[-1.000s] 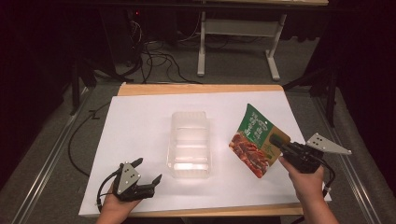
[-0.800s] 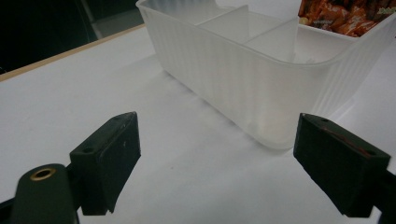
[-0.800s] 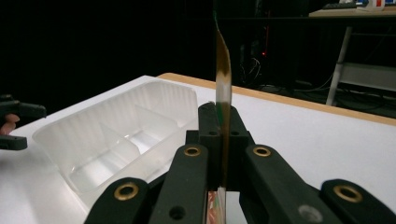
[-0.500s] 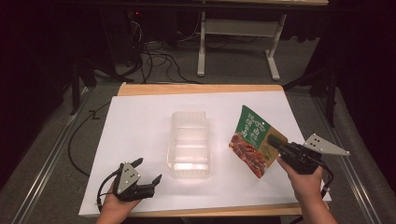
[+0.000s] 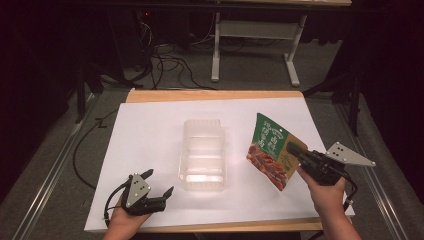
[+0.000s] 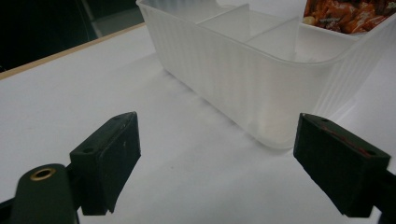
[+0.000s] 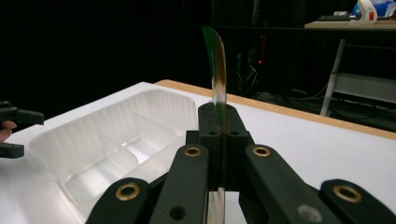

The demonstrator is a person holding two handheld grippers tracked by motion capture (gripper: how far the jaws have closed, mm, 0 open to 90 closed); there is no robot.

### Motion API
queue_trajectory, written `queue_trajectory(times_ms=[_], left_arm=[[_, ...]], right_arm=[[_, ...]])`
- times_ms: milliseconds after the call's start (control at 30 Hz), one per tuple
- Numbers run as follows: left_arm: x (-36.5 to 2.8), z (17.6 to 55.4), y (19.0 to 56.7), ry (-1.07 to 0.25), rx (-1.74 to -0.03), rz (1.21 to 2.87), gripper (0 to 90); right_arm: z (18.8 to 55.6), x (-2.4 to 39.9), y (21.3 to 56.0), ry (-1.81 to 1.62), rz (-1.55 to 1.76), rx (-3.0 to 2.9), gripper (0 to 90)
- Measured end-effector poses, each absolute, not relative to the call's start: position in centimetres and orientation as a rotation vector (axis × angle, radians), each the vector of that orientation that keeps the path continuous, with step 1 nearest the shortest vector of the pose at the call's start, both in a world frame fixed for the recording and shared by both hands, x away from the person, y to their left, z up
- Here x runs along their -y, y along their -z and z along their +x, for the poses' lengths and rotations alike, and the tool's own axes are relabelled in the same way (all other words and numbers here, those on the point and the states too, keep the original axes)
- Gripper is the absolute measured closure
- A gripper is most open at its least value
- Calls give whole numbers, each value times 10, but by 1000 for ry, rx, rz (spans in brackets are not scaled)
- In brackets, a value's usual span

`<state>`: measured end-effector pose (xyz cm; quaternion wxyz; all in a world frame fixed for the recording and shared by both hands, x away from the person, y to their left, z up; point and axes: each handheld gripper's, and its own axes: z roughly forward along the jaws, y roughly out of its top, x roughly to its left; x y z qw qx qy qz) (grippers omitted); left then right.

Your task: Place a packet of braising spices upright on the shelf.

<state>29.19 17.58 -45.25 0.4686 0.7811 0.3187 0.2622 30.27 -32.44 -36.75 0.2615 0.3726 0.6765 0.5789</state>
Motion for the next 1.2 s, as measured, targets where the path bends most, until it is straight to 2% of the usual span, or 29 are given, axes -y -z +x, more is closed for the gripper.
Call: queue_trajectory(times_ms=[800, 1200], left_arm=[[-178, 292, 451, -659, -787, 1905, 153], [-182, 291, 451, -662, -792, 1900, 153]], right_arm=[[301, 327, 354, -1634, 965, -1796, 900], [309, 309, 339, -1697, 907, -1813, 900]])
